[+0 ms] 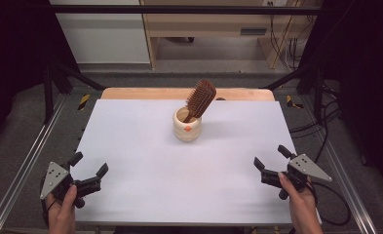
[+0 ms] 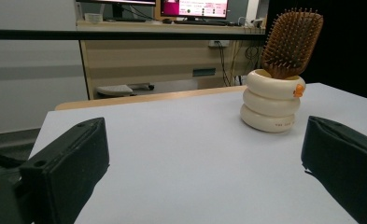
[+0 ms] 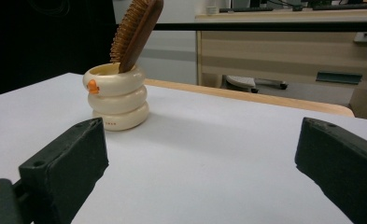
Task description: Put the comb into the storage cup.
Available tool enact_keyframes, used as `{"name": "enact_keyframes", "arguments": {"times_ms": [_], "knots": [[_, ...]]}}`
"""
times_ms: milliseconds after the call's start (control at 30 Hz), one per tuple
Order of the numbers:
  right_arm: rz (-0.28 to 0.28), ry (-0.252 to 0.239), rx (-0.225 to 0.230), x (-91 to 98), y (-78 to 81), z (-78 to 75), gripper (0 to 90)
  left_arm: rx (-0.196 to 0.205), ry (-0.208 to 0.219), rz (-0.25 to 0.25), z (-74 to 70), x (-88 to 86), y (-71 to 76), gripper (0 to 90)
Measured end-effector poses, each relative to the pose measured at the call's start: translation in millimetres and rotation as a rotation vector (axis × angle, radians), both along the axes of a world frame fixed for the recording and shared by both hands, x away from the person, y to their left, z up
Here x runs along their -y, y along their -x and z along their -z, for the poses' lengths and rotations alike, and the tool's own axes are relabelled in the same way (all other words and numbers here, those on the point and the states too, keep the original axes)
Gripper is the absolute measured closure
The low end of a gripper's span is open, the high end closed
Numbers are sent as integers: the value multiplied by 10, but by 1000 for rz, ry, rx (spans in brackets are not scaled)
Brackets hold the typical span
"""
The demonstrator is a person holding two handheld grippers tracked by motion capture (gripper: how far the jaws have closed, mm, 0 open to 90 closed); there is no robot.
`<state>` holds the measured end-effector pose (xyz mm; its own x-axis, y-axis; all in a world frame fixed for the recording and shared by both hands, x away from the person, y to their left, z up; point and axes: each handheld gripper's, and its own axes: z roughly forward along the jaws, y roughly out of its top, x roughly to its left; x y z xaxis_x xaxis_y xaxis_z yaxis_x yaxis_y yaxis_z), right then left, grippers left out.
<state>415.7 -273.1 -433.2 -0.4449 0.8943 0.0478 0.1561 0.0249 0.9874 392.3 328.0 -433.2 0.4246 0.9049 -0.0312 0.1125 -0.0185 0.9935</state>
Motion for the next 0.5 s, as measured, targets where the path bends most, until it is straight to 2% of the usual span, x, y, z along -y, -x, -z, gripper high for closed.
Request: {"name": "enact_keyframes", "arguments": {"times_ms": [500], "knots": [[-23, 15, -22, -115, -82, 60, 37, 0, -3, 3, 0, 4, -1, 11]]}}
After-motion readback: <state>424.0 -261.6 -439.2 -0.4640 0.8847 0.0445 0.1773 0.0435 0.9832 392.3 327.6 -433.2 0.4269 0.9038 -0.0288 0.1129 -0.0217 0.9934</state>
